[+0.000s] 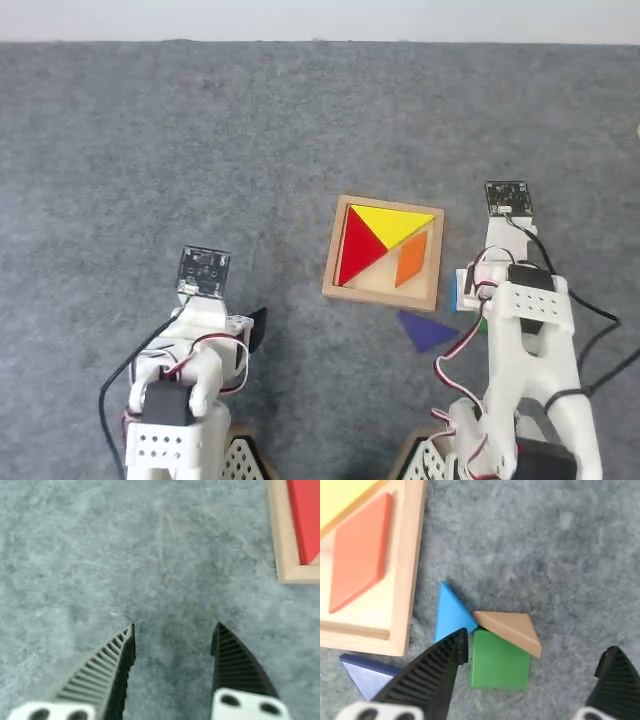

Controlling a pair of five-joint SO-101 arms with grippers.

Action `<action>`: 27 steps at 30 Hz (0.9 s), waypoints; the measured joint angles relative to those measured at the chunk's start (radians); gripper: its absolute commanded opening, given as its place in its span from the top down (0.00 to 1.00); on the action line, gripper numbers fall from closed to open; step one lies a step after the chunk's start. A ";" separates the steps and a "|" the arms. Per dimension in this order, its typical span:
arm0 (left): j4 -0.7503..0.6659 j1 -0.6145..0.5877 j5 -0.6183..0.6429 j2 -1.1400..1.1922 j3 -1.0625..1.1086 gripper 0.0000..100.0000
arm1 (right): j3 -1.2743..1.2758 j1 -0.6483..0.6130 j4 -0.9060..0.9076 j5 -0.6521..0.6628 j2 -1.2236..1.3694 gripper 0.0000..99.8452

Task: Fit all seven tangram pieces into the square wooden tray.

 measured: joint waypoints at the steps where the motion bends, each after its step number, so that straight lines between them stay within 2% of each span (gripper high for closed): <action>1: 0.000 0.002 0.000 0.000 0.000 0.76 | 0.000 0.000 0.000 0.000 0.000 0.60; 9: 0.000 0.018 0.000 -0.002 0.000 0.76 | 0.002 0.000 -0.029 0.011 0.000 0.60; 11: 0.000 0.015 0.000 -0.002 0.000 0.76 | 0.002 0.000 -0.029 0.049 0.000 0.60; 16: 0.000 0.015 0.000 -0.002 0.000 0.76 | -0.003 0.000 0.092 0.264 0.000 0.61; 20: 0.000 0.015 0.000 -0.002 0.000 0.76 | -0.075 0.066 0.206 0.486 0.000 0.69; 23: 0.000 0.015 0.000 -0.002 0.000 0.76 | -0.144 0.138 0.229 0.640 0.000 0.71; 27: 0.000 0.015 0.000 -0.002 0.000 0.76 | -0.196 0.150 0.210 0.784 0.052 0.69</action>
